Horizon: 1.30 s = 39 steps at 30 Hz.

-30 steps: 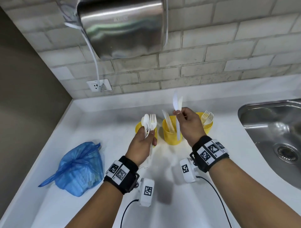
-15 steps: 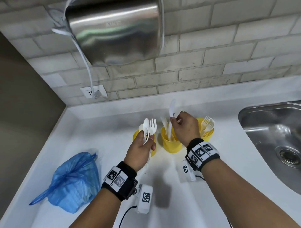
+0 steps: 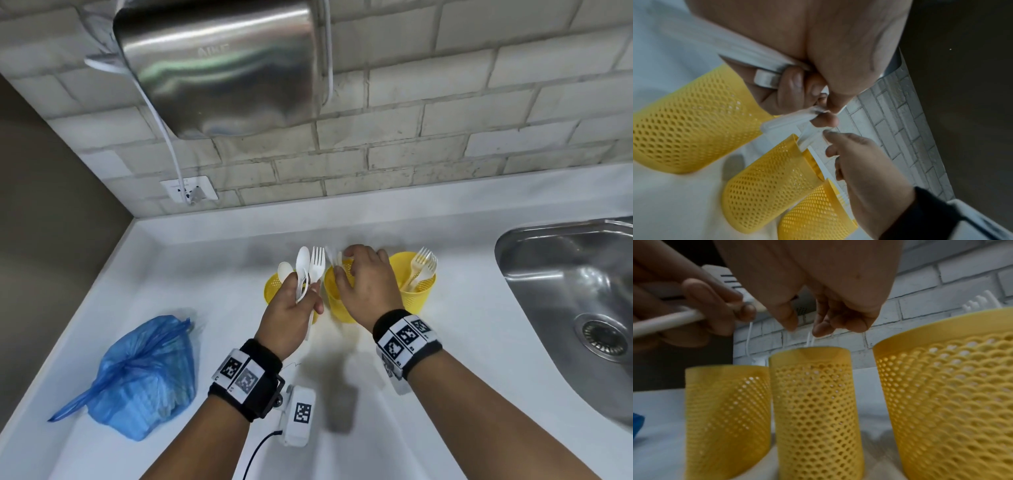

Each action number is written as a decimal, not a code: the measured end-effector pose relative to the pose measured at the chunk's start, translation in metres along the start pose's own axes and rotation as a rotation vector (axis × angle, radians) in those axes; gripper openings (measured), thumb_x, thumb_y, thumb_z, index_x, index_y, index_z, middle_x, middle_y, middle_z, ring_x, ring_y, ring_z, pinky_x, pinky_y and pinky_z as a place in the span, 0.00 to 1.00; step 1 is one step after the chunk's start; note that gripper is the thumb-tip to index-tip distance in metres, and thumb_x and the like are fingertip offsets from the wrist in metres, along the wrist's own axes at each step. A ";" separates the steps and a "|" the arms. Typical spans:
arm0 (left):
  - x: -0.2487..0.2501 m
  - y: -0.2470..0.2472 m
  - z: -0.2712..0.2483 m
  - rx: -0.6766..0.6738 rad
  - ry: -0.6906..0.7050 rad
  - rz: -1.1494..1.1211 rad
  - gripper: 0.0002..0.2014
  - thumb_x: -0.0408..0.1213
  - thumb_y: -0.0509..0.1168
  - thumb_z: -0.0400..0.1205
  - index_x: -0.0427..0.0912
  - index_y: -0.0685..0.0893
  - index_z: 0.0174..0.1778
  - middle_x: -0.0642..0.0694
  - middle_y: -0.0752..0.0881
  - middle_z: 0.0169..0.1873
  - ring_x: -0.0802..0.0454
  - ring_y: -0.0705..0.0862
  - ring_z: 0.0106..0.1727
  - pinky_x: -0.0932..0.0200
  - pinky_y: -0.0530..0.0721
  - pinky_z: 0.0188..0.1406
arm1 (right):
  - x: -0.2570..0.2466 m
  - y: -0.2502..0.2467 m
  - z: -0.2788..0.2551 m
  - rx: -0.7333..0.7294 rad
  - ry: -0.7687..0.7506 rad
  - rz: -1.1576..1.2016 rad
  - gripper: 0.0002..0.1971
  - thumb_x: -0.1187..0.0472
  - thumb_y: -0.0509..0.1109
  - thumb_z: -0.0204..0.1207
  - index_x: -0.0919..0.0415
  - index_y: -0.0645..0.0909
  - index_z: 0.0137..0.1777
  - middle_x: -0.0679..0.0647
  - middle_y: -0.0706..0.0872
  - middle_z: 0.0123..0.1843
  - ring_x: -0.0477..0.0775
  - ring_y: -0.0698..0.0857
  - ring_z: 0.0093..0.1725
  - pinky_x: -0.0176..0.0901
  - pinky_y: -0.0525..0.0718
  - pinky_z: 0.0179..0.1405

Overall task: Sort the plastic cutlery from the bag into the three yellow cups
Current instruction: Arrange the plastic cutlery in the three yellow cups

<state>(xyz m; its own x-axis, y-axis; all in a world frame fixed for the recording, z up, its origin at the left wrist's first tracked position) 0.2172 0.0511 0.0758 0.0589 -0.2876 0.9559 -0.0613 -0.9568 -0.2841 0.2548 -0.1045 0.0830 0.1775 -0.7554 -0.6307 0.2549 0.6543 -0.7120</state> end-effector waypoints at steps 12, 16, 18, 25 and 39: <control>0.011 0.012 -0.005 -0.048 0.052 0.053 0.07 0.39 0.58 0.92 0.45 0.82 0.54 0.53 0.88 0.34 0.59 0.82 0.36 0.69 0.76 0.34 | -0.009 0.002 -0.013 -0.202 0.218 0.528 0.12 0.62 0.65 0.83 0.66 0.79 0.38 0.61 0.83 0.30 0.54 0.78 0.31 0.52 0.79 0.38; 0.018 0.004 -0.008 0.058 0.105 0.197 0.06 0.42 0.63 0.89 0.47 0.81 0.48 0.48 0.87 0.43 0.54 0.82 0.45 0.61 0.77 0.48 | -0.003 -0.013 -0.004 -0.115 0.203 0.528 0.15 0.64 0.67 0.83 0.61 0.75 0.33 0.47 0.73 0.26 0.50 0.71 0.29 0.45 0.70 0.34; 0.022 0.001 -0.012 0.121 0.104 0.482 0.10 0.53 0.64 0.86 0.52 0.80 0.55 0.53 0.82 0.50 0.54 0.77 0.48 0.57 0.75 0.48 | 0.002 -0.026 0.000 -0.043 0.214 0.554 0.15 0.61 0.67 0.82 0.63 0.75 0.34 0.49 0.73 0.26 0.51 0.71 0.29 0.45 0.70 0.33; 0.032 -0.005 -0.018 0.152 0.024 0.488 0.07 0.44 0.52 0.89 0.49 0.74 0.52 0.52 0.77 0.48 0.42 0.75 0.50 0.51 0.74 0.47 | 0.036 -0.080 0.013 0.199 0.226 0.455 0.15 0.56 0.66 0.82 0.66 0.77 0.37 0.59 0.79 0.30 0.59 0.75 0.33 0.47 0.73 0.35; 0.043 0.011 0.001 0.099 -0.005 -0.157 0.06 0.37 0.68 0.86 0.39 0.84 0.46 0.53 0.89 0.34 0.57 0.86 0.36 0.60 0.81 0.44 | -0.009 -0.029 -0.012 -0.241 0.179 0.669 0.11 0.67 0.66 0.85 0.73 0.82 0.41 0.67 0.88 0.32 0.73 0.87 0.32 0.60 0.88 0.37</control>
<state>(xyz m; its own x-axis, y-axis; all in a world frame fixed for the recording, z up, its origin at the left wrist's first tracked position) 0.2205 0.0279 0.1139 0.0646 -0.1345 0.9888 0.0472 -0.9894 -0.1376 0.2341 -0.1159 0.1053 0.0592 -0.1877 -0.9804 -0.0734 0.9787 -0.1918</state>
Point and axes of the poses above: each hand's wrist, its own z-axis towards the middle knuckle, its own y-axis out of the palm, x = y × z, the point moved 8 cm from there along z, towards the middle knuckle
